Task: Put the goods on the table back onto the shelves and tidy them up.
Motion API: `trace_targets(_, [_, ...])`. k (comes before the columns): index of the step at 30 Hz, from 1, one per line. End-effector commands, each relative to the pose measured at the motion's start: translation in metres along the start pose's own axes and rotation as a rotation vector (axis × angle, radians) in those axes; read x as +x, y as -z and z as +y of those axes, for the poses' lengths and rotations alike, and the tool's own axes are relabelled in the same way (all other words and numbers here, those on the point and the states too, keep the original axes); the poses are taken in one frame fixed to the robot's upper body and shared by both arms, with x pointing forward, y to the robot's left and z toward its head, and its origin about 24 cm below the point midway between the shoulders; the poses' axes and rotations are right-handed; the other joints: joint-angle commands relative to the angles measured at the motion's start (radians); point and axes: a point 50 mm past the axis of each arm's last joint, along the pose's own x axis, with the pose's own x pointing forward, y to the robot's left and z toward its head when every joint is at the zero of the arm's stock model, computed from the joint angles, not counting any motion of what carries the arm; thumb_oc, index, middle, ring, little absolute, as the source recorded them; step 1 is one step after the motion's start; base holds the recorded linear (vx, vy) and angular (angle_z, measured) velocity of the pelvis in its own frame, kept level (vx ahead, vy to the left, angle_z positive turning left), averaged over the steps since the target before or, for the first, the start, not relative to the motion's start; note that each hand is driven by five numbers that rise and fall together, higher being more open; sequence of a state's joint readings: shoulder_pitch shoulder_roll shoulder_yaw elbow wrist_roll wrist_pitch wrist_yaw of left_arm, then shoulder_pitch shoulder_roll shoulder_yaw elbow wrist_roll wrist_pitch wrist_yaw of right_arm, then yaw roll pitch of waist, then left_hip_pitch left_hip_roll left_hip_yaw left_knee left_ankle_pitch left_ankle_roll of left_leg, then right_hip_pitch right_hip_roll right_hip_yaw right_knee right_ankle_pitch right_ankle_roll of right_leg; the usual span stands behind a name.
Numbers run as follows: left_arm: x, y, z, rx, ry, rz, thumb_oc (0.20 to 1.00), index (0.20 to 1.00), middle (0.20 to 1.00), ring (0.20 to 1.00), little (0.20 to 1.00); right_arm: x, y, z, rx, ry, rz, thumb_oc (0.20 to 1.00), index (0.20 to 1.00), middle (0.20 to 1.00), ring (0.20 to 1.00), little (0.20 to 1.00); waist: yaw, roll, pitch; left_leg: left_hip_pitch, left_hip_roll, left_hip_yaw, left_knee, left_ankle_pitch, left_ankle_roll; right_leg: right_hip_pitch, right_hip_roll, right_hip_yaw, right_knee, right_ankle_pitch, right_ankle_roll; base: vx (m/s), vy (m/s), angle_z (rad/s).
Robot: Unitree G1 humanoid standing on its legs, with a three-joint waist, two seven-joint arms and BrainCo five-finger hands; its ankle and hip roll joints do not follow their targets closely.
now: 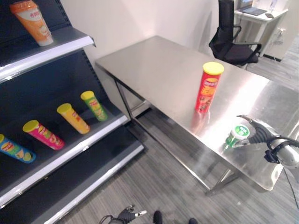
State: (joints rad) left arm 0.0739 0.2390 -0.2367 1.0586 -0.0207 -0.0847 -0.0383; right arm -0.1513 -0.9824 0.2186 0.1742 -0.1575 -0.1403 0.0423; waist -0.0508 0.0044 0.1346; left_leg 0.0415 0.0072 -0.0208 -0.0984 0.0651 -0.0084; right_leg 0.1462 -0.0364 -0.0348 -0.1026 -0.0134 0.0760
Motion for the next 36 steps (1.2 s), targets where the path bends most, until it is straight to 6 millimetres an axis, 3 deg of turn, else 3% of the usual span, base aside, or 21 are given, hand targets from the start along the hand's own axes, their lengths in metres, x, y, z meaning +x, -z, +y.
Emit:
trace_targets(1, [0.004, -0.017, 0.018, 0.036, -0.05, -0.041, 1.0, 1.0, 1.0, 1.0, 1.0, 0.007, -0.009, -0.01, -0.001, 0.058, -0.044, 0.909, 0.909, 0.909, 0.909, 0.909, 0.044, -0.037, -0.012, 0.081, -0.017, -0.001, 0.011, -0.153, -0.021, -0.012, -0.008, 0.018, 0.032, -0.049, 0.044, 0.0, -0.009, 0.03])
trace_targets(2, [0.004, -0.016, 0.019, 0.038, -0.052, -0.038, 1.0, 1.0, 1.0, 1.0, 1.0, 0.007, -0.01, -0.008, 0.01, 0.046, -0.049, 0.655, 0.655, 0.655, 0.655, 0.655, 0.044, -0.038, -0.012, 0.081, -0.017, -0.001, 0.011, -0.152, -0.021, -0.012, -0.008, 0.017, 0.032, -0.049, 0.044, 0.0, 0.0, 0.0])
trace_targets(3, [0.004, -0.016, 0.019, 0.041, -0.053, -0.037, 1.0, 1.0, 1.0, 1.0, 1.0, 0.007, -0.012, -0.007, 0.026, 0.031, -0.062, 0.523, 0.523, 0.523, 0.523, 0.523, 0.045, -0.039, -0.011, 0.082, -0.017, -0.003, 0.011, -0.152, -0.021, -0.011, -0.008, 0.016, 0.032, -0.049, 0.044, 0.0, -0.01, 0.05])
trace_targets(4, [0.004, -0.016, 0.019, 0.044, -0.051, -0.037, 1.0, 1.0, 1.0, 1.0, 1.0, 0.007, -0.013, -0.006, 0.041, 0.022, -0.071, 0.2, 0.2, 0.2, 0.2, 0.2, 0.046, -0.039, -0.012, 0.082, -0.016, -0.004, 0.011, -0.151, -0.022, -0.011, -0.008, 0.014, 0.031, -0.049, 0.043, 0.0, -0.019, 0.1])
trace_targets(8, [0.004, -0.016, 0.02, 0.064, -0.049, -0.033, 1.0, 1.0, 1.0, 1.0, 1.0, 0.012, -0.027, 0.002, 0.079, -0.008, -0.138, 0.2, 0.2, 0.2, 0.2, 0.2, 0.052, -0.041, -0.013, 0.084, -0.013, -0.005, 0.011, -0.153, -0.023, -0.007, -0.007, 0.013, 0.026, -0.05, 0.043, 0.0, -0.012, 0.05])
trace_targets(16, [0.005, -0.012, 0.023, 0.068, -0.073, 0.0, 1.0, 1.0, 1.0, 1.0, 1.0, 0.012, -0.034, -0.002, 0.093, 0.034, -0.173, 0.2, 0.2, 0.2, 0.2, 0.2, 0.053, -0.048, -0.02, 0.093, -0.009, -0.003, 0.011, -0.157, -0.026, 0.0, -0.002, 0.012, 0.026, -0.055, 0.04, 0.0, -0.006, 0.0])
trace_targets(24, [0.003, -0.004, 0.032, 0.045, -0.117, 0.032, 1.0, 1.0, 1.0, 1.0, 1.0, -0.006, -0.033, -0.039, 0.117, 0.247, -0.189, 0.2, 0.2, 0.2, 0.2, 0.2, 0.046, -0.051, -0.022, 0.1, 0.003, -0.01, 0.011, -0.157, -0.036, -0.001, 0.011, 0.011, 0.033, -0.066, 0.03, 0.0, -0.059, 0.01])
trace_targets(27, [0.001, -0.001, 0.037, 0.017, -0.143, 0.033, 1.0, 1.0, 1.0, 1.0, 1.0, -0.017, -0.048, -0.062, 0.163, 0.393, -0.285, 0.2, 0.2, 0.2, 0.2, 0.2, 0.052, -0.056, -0.012, 0.088, 0.021, -0.032, 0.024, -0.152, -0.045, -0.011, 0.031, 0.025, 0.036, -0.073, 0.014, -0.02, -0.116, 0.04])
trace_targets(29, [0.001, -0.002, 0.038, -0.01, -0.154, 0.02, 1.0, 1.0, 1.0, 1.0, 1.0, -0.018, -0.056, -0.07, 0.166, 0.439, -0.332, 0.2, 0.2, 0.2, 0.2, 0.2, 0.065, -0.062, 0.008, 0.052, 0.016, -0.052, 0.088, -0.163, -0.048, -0.018, 0.036, 0.024, 0.043, -0.079, 0.005, -0.1, -0.106, 0.09])
trace_targets(31, [0.003, -0.012, 0.037, -0.146, -0.184, -0.026, 1.0, 1.0, 1.0, 1.0, 1.0, -0.023, -0.066, -0.084, 0.146, 0.514, -0.381, 0.2, 0.2, 0.2, 0.2, 0.2, 0.087, -0.083, 0.063, -0.086, -0.018, -0.09, 0.251, -0.174, -0.07, -0.028, 0.021, -0.004, 0.047, -0.079, -0.007, -0.21, -0.082, 0.47])
trace_targets(32, [0.003, -0.012, 0.037, -0.146, -0.184, -0.026, 1.0, 1.0, 1.0, 1.0, 1.0, -0.023, -0.066, -0.084, 0.146, 0.514, -0.381, 0.2, 0.2, 0.2, 0.2, 0.2, 0.087, -0.083, 0.063, -0.086, -0.018, -0.09, 0.251, -0.174, -0.07, -0.028, 0.021, -0.004, 0.047, -0.079, -0.007, -0.12, -0.018, 1.0])
trace_targets(34, [0.003, -0.01, 0.033, -0.216, -0.186, -0.02, 1.0, 1.0, 1.0, 1.0, 1.0, -0.026, -0.065, -0.087, 0.122, 0.536, -0.369, 0.2, 0.2, 0.2, 0.2, 0.2, 0.082, -0.086, 0.062, -0.124, 0.023, -0.082, 0.245, -0.155, -0.085, -0.024, 0.008, -0.044, 0.039, -0.078, 0.001, 0.01, 0.098, 1.21])
trace_targets(35, [0.002, -0.004, 0.031, -0.244, -0.193, -0.003, 1.0, 1.0, 1.0, 1.0, 1.0, -0.031, -0.064, -0.089, 0.105, 0.554, -0.366, 0.2, 0.2, 0.2, 0.2, 0.2, 0.076, -0.089, 0.059, -0.141, 0.104, -0.057, 0.18, -0.108, -0.094, -0.027, -0.013, -0.07, 0.045, -0.081, 0.012, 0.03, 0.203, 0.97])
trace_targets(36, [0.002, -0.003, 0.032, -0.248, -0.203, 0.005, 1.0, 1.0, 1.0, 1.0, 1.0, -0.033, -0.062, -0.09, 0.098, 0.561, -0.357, 0.2, 0.2, 0.2, 0.2, 0.2, 0.071, -0.09, 0.054, -0.15, 0.148, -0.024, 0.125, -0.084, -0.099, -0.035, -0.024, -0.087, 0.051, -0.092, 0.016, 0.03, 0.228, 0.75])
